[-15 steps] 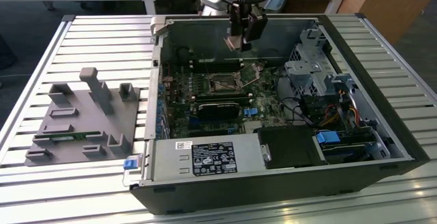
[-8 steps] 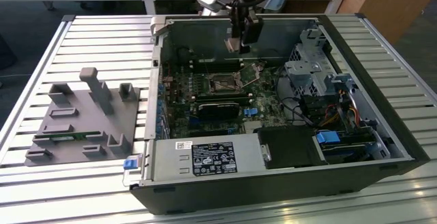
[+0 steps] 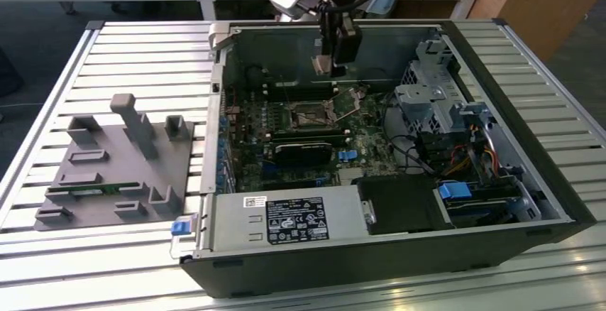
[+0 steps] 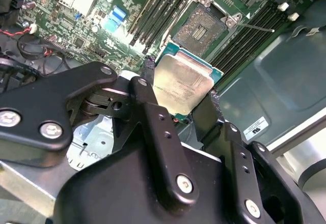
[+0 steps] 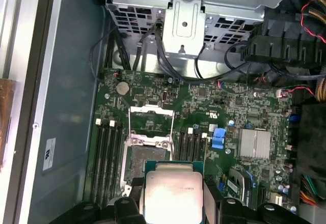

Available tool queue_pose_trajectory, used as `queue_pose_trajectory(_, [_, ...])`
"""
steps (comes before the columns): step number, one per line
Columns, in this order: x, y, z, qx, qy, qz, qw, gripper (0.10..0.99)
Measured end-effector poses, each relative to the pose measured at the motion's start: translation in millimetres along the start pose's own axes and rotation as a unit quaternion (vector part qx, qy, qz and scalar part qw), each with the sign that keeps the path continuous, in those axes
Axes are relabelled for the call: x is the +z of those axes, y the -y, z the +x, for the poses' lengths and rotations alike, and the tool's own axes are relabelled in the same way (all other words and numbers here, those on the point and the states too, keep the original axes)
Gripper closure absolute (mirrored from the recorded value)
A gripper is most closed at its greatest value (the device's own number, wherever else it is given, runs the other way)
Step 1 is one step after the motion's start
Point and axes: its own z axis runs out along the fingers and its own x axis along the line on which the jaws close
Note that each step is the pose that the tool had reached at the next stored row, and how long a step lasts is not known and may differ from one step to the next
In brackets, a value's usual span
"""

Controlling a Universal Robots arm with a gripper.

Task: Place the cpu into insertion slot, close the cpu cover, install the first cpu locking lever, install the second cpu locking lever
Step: 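Place the cpu into insertion slot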

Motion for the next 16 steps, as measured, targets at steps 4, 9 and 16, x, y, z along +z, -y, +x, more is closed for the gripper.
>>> queue_pose_trajectory(4, [2.6,0.2,0.0,0.0,0.0001,0.0003,1.0,0.541])
queue_pose_trajectory(9, [4.9,0.4,0.0,0.0,-0.0001,0.0025,1.0,0.541])
queue_pose_trajectory(16, [8.5,0.6,0.0,0.0,-0.0001,0.0026,1.0,0.541])
